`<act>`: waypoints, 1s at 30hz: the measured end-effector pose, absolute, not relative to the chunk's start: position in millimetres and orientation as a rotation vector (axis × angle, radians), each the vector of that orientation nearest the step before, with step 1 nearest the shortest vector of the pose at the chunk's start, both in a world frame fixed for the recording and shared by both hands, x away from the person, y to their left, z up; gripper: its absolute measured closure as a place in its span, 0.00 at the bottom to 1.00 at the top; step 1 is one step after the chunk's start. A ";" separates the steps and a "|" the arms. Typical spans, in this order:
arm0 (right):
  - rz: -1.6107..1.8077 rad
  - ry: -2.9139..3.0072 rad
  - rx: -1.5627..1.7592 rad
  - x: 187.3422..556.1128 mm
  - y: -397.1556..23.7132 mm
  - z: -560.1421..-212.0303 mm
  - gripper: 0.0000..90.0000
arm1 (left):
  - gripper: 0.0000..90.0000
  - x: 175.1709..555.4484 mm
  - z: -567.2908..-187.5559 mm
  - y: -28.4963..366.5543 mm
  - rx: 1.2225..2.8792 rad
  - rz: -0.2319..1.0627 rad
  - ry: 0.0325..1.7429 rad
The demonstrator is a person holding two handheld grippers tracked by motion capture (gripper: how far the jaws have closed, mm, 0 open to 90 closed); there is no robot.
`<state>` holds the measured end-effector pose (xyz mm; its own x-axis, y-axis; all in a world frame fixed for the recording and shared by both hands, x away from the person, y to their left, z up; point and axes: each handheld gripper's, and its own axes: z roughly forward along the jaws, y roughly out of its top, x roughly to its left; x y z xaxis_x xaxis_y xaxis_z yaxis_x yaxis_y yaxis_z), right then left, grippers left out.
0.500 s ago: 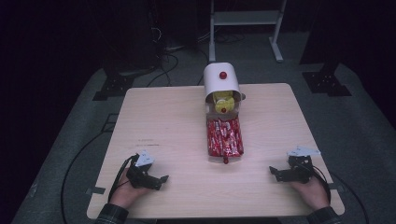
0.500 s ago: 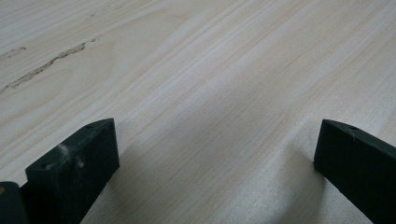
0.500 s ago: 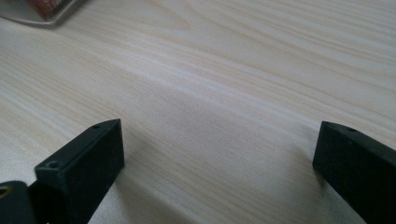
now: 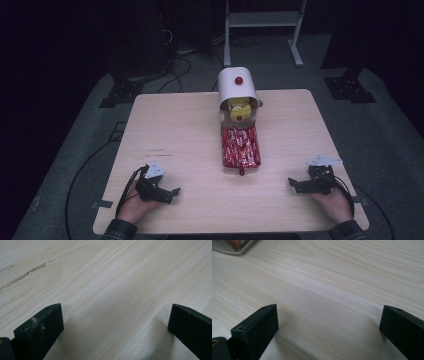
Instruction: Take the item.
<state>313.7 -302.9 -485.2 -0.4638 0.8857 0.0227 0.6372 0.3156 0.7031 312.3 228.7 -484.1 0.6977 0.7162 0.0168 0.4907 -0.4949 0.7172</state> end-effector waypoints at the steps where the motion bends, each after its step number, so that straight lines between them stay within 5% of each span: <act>1: 0.938 2.216 1.353 313.7 -302.9 -484.3 0.01 | 0.00 312.4 -484.0 228.7 2.195 0.410 0.918; 30: 1.010 2.222 1.278 317.0 -286.6 -461.8 0.02 | 0.00 311.4 -484.0 229.1 2.196 0.409 0.917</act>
<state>317.0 -286.6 -461.8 -0.5122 0.8585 0.0237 0.5822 0.3268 0.7445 311.4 229.1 -484.0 0.6979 0.7160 0.0166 0.4913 -0.4954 0.7164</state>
